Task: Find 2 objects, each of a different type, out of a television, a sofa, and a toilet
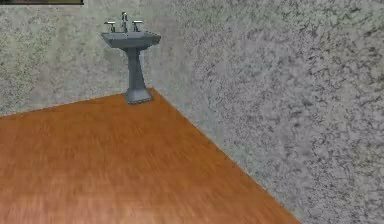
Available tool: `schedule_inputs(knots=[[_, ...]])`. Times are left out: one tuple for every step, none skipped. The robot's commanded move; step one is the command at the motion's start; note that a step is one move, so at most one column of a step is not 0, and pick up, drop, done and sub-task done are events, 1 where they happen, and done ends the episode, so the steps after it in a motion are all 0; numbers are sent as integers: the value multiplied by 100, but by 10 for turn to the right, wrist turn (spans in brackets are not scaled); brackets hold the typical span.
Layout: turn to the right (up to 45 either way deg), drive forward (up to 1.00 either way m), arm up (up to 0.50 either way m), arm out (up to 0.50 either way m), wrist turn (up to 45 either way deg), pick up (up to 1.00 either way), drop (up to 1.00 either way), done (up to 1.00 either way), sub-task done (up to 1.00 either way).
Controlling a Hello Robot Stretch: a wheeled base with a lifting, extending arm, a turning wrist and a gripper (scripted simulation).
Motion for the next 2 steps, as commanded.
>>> schedule_inputs(knots=[[-450,0,0,0,0,0,0,0,0],[-450,0,0,0,0,0,0,0,0]])
